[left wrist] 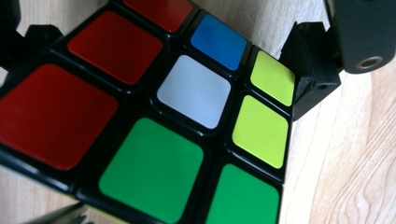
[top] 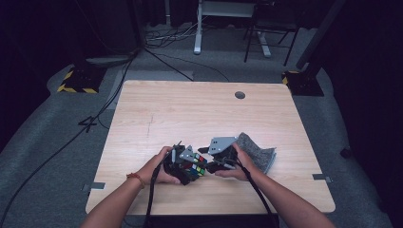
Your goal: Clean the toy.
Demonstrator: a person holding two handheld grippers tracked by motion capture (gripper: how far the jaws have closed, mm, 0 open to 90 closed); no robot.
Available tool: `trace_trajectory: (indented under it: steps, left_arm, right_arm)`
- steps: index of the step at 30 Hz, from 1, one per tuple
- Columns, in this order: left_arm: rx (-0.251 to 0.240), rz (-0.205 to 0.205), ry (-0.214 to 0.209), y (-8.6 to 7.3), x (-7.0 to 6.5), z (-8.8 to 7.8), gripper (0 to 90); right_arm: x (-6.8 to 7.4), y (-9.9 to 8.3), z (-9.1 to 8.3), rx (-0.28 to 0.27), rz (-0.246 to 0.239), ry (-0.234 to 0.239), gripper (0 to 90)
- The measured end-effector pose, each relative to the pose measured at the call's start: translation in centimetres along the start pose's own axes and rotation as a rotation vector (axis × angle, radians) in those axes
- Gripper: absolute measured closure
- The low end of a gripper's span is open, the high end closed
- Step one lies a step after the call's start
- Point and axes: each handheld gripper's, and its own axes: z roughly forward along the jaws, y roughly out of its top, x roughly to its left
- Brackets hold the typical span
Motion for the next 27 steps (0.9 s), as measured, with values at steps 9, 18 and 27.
trace_trajectory:
  steps: [9,18,27]
  left_arm:
    - [-0.039,-0.052,0.043,-1.4,0.5,-1.2,14.3]
    - [-0.045,-0.066,0.014,-2.7,0.0,-1.5,18.5]
    - [-0.065,-0.042,-0.011,-1.9,-0.4,-1.3,19.6]
  right_arm:
    - [-0.8,0.6,1.3,-0.006,0.081,0.02,48.1]
    - [-0.2,2.0,2.5,-0.02,0.027,0.069,59.6]
    - [0.8,2.5,3.3,0.025,-0.013,0.056,57.0]
